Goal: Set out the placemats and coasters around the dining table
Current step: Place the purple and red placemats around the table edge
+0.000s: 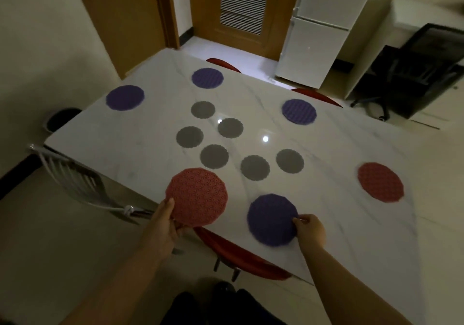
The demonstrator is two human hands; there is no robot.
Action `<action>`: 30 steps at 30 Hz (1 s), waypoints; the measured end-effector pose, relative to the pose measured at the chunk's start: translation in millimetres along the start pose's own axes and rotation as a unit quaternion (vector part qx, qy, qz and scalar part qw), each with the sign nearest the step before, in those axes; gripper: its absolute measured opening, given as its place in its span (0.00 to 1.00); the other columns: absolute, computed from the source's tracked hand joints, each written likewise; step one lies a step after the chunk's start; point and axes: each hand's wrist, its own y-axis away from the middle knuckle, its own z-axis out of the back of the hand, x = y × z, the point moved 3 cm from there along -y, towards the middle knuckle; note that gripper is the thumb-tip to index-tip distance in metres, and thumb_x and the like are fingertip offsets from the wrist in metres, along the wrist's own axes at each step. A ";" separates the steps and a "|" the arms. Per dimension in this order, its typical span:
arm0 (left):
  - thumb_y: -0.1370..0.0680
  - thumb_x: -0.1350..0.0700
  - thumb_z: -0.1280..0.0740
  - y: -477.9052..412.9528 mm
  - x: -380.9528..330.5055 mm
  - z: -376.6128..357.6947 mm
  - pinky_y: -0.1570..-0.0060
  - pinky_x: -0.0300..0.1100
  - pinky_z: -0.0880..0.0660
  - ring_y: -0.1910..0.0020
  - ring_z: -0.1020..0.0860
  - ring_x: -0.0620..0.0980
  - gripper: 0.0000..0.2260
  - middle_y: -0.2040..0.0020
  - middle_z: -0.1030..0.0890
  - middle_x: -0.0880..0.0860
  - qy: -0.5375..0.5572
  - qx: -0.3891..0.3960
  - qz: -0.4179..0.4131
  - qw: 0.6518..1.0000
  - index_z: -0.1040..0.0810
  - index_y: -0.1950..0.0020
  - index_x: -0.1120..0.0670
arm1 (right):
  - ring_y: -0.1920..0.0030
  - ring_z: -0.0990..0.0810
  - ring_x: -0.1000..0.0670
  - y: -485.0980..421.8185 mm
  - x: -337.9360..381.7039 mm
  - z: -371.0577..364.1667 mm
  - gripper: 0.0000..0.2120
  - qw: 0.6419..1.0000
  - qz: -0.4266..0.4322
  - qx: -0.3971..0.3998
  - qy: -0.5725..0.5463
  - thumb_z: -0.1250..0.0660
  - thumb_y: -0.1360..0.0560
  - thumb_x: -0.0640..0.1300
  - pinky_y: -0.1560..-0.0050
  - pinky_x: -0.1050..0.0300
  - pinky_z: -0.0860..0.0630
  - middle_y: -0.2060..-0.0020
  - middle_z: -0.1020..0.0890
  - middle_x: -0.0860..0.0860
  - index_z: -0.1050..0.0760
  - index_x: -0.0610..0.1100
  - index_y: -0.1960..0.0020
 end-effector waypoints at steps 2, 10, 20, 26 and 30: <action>0.18 0.49 0.43 -6.3 -8.0 1.0 0.51 0.50 0.23 0.43 0.22 0.55 0.12 0.41 0.21 0.53 -0.013 0.012 0.010 1.000 0.26 0.38 0.46 | 0.59 0.25 0.50 7.0 -0.6 0.3 0.15 1.000 0.006 -0.018 0.006 0.35 0.26 0.44 0.56 0.55 0.28 0.48 0.18 0.46 0.27 0.44 0.40; 0.19 0.49 0.42 -23.2 -29.6 -4.6 0.60 0.45 0.18 0.42 0.22 0.54 0.16 0.38 0.22 0.55 -0.033 0.063 0.016 0.997 0.28 0.33 0.50 | 0.48 0.22 0.45 29.7 13.5 -4.9 0.18 0.999 0.027 -0.021 -0.013 0.37 0.24 0.46 0.52 0.54 0.28 0.42 0.21 0.46 0.30 0.45 0.35; 0.25 0.47 0.37 -50.6 -89.5 13.3 0.60 0.45 0.18 0.47 0.18 0.52 0.14 0.44 0.17 0.52 -0.018 0.058 -0.006 0.998 0.23 0.40 0.46 | 0.44 0.25 0.45 39.9 79.5 -35.6 0.17 0.991 0.112 0.053 -0.043 0.39 0.22 0.46 0.42 0.55 0.32 0.40 0.23 0.45 0.31 0.45 0.34; 0.18 0.52 0.42 -96.2 -158.1 50.2 0.58 0.48 0.21 0.48 0.21 0.52 0.10 0.42 0.21 0.53 -0.067 0.016 -0.027 0.997 0.27 0.38 0.49 | 0.47 0.23 0.48 47.5 106.1 -55.4 0.15 0.991 0.127 0.034 -0.037 0.38 0.22 0.44 0.46 0.56 0.30 0.42 0.22 0.45 0.30 0.43 0.36; 0.17 0.55 0.44 -132.8 -202.2 84.8 0.53 0.49 0.24 0.46 0.23 0.55 0.15 0.38 0.24 0.56 -0.135 -0.029 -0.038 0.990 0.32 0.30 0.54 | 0.55 0.23 0.48 50.0 117.7 -72.2 0.14 0.994 0.093 0.015 -0.052 0.38 0.22 0.42 0.53 0.54 0.27 0.46 0.20 0.43 0.30 0.44 0.37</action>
